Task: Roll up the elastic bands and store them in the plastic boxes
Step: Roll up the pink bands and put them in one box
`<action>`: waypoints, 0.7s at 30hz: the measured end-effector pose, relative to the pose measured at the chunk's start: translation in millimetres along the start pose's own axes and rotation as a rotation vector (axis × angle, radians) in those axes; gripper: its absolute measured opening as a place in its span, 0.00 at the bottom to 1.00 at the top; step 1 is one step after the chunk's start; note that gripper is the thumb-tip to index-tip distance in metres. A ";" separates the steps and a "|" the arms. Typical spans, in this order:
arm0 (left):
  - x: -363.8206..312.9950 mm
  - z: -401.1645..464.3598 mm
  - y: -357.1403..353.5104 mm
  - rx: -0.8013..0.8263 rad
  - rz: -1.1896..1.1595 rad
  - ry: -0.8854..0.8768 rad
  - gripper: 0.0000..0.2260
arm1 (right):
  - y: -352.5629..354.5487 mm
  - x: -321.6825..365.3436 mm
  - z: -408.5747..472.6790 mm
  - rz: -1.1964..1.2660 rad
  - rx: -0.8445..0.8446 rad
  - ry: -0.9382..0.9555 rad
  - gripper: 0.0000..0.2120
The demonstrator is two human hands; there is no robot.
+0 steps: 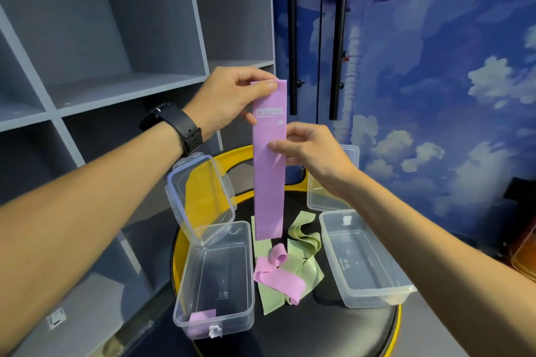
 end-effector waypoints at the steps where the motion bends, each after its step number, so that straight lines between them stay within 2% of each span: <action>1: -0.9 0.6 0.5 0.000 -0.010 0.005 0.06 | -1.5 -6.6 -4.1 -0.016 0.011 -0.015 0.03; 9: -16.5 4.6 8.7 -0.015 -0.048 0.003 0.07 | -18.1 -65.1 -44.4 -0.073 0.171 -0.150 0.09; 17: -16.2 1.2 7.5 -0.001 -0.035 0.010 0.07 | -23.6 -94.0 -61.7 -0.101 0.243 -0.214 0.09; 21: -11.0 1.8 8.4 -0.012 -0.049 0.040 0.08 | -27.1 -105.5 -67.8 -0.196 0.290 -0.232 0.10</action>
Point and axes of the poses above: each hand's wrist, its own z-axis towards the middle knuckle, its own y-axis out of the back of the hand, x = y × z, the point moved 9 cm from there along z, towards the middle knuckle, and after that the axes turned 11 degrees about -x, right-handed, at the moved point
